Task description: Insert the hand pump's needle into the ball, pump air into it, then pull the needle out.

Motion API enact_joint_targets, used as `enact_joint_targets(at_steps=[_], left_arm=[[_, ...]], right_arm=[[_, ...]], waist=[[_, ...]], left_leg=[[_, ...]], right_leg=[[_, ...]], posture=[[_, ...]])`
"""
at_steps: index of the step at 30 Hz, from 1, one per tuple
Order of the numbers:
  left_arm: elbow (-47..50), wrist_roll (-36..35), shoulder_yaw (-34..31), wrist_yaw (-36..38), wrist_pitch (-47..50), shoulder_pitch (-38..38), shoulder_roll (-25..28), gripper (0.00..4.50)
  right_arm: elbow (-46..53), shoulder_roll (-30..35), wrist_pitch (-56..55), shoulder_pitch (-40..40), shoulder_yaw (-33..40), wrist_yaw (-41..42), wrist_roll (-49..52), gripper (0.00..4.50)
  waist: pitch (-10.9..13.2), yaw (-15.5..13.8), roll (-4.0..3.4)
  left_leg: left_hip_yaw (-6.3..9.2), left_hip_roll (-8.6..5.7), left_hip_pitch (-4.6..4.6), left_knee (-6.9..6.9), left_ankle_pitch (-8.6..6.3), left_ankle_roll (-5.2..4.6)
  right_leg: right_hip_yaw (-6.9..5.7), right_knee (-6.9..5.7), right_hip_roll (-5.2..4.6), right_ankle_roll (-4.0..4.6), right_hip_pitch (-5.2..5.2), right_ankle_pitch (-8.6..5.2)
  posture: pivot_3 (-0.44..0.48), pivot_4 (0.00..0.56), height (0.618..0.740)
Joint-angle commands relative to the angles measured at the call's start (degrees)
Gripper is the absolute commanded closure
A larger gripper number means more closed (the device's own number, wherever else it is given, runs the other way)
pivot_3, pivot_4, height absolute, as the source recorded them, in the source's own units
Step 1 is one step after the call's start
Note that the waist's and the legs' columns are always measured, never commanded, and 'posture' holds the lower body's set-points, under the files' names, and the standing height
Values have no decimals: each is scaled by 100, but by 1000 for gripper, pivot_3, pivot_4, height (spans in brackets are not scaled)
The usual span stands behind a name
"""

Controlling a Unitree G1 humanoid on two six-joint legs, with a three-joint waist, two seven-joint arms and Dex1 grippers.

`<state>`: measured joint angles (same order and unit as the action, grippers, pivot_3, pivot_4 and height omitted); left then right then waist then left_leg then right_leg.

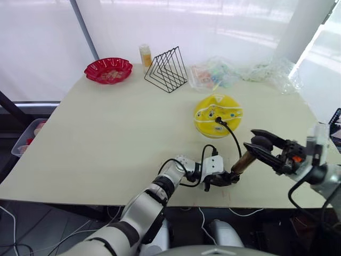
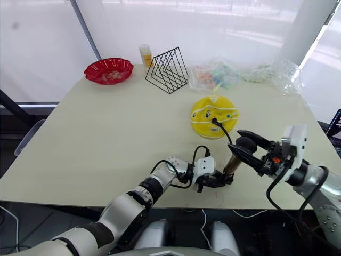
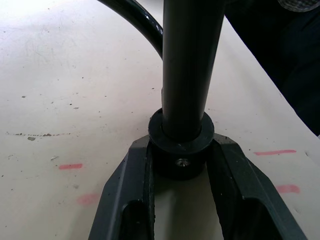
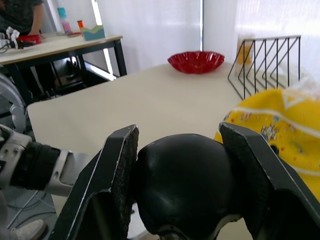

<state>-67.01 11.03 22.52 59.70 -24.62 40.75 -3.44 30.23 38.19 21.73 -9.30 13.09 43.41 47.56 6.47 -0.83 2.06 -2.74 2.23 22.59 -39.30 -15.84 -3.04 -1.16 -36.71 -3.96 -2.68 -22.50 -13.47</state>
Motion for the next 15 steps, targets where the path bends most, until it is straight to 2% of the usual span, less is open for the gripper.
enact_joint_targets(at_steps=[1,9,15], left_arm=[[-236,238,133,3,38,-137,25,3478],[-287,206,80,60,147,-119,-17,3478],[-310,232,81,76,99,-101,-34,3478]], right_arm=[[-698,-209,-120,-241,-490,-26,-779,2386],[-850,-412,-320,-85,-416,24,-859,2386],[-533,-122,-460,365,38,188,-707,2401]], waist=[[-1,-1,0],[3,0,-12],[24,-5,-37]], left_leg=[[1,0,0,0,0,0],[1,-2,5,0,0,0],[2,-4,14,0,0,0]], right_leg=[[-2,0,-1,0,-1,0],[-8,2,-7,-1,-9,0],[-12,6,-11,-2,-13,0]], posture=[[0,150,737],[0,150,737],[0,150,737]])
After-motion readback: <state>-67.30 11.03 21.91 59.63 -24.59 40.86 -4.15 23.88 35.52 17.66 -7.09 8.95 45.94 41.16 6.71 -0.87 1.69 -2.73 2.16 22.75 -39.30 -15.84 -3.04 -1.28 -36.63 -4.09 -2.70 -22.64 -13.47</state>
